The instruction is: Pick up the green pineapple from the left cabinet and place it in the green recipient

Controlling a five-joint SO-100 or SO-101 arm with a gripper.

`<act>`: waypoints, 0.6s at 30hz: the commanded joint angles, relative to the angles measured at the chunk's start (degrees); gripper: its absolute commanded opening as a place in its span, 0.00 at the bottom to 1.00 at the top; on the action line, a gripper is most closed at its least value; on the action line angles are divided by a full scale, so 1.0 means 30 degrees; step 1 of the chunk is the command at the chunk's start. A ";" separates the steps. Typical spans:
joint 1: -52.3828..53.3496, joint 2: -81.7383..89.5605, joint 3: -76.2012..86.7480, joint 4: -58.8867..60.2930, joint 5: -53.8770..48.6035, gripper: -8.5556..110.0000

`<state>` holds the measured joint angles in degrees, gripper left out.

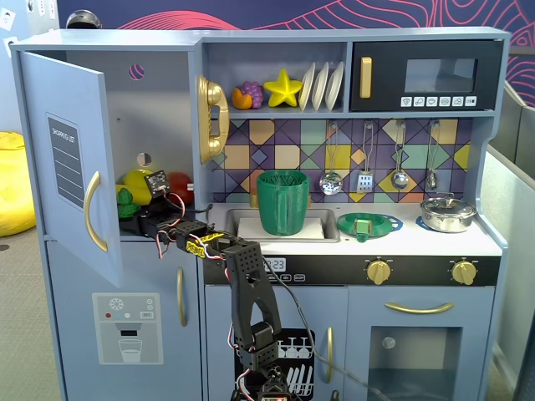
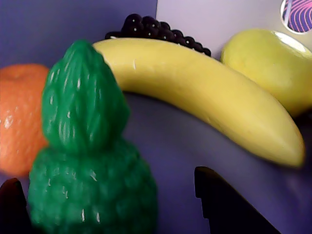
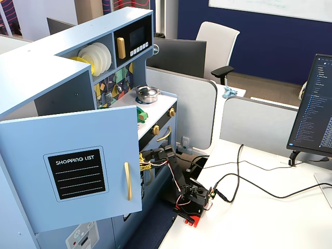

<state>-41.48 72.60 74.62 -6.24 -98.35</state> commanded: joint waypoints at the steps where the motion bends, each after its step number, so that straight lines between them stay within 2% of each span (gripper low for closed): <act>1: 0.0059 -0.0732 -0.3604 0.0674 0.0439 0.38; 3: 0.0000 -0.1113 -0.4307 0.1084 0.0264 0.28; 5: -0.0146 -0.1084 -0.4424 0.1465 -0.0146 0.09; 12: -0.0352 0.1289 -0.1992 0.1436 -0.3574 0.07; 18: -0.0820 0.7354 0.3428 -0.0469 -0.6973 0.07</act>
<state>-42.01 79.63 78.22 -3.96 -113.82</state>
